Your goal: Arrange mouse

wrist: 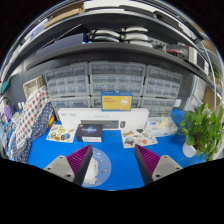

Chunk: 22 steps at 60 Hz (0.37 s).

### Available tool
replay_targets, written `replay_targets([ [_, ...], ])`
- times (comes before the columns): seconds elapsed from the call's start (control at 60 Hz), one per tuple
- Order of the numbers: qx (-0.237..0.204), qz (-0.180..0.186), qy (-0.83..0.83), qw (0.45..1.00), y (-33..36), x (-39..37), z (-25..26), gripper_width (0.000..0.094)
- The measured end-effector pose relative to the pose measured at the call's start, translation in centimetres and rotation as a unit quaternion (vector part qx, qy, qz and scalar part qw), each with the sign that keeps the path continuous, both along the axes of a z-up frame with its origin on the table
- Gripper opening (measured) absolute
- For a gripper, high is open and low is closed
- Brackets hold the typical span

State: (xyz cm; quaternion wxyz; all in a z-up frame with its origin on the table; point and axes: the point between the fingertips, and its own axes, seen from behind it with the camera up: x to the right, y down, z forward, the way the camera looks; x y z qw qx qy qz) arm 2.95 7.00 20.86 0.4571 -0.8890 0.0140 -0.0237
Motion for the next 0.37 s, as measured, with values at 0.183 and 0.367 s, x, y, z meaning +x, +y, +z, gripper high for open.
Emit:
replay_targets([
  [0.183,-0.008,0.001,0.005,1.000,-1.0,0.5,-0.5,0.0863],
  [0.367,-0.020,0.002,0.002,1.000,-1.7,1.2,-1.2,0.0869],
])
